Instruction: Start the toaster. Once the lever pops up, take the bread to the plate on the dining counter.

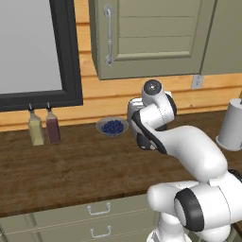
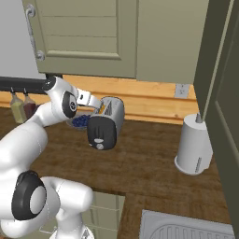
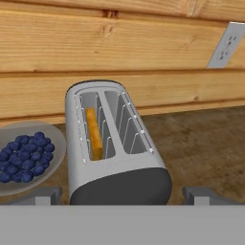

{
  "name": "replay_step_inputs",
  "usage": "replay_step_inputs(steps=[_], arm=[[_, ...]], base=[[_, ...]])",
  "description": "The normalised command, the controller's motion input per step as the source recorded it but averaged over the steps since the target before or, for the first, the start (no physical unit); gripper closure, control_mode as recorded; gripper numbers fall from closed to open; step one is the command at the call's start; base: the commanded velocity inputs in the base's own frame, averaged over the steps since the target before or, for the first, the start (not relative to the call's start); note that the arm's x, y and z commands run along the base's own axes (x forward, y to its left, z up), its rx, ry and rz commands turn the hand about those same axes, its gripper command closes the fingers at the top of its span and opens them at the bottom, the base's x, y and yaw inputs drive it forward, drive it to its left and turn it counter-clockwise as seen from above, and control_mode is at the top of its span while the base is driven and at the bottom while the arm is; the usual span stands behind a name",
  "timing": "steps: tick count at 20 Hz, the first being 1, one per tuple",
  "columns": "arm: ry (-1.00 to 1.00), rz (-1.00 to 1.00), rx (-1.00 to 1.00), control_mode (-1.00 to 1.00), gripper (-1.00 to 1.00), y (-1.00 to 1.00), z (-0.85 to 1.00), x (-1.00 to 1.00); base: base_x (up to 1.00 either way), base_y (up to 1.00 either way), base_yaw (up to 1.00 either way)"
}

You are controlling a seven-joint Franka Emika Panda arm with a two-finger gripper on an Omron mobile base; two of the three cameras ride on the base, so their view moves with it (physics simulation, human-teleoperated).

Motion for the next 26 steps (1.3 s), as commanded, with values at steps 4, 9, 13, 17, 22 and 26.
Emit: replay_step_inputs(steps=[4, 9, 13, 17, 22, 26], arm=[[0.0, 0.0, 0.0, -1.0, -1.0, 0.0, 0.0, 0.0], [0.0, 0.0, 0.0, -1.0, -1.0, 0.0, 0.0, 0.0], [0.0, 0.0, 0.0, -1.0, -1.0, 0.0, 0.0, 0.0], [0.0, 0.0, 0.0, -1.0, -1.0, 0.0, 0.0, 0.0], [0.0, 0.0, 0.0, -1.0, -1.0, 0.0, 0.0, 0.0], [0.0, 0.0, 0.0, -1.0, -1.0, 0.0, 0.0, 0.0]], base=[[0.0, 0.0, 0.0], [0.0, 0.0, 0.0], [0.0, 0.0, 0.0], [0.0, 0.0, 0.0], [0.0, 0.0, 0.0], [0.0, 0.0, 0.0]])
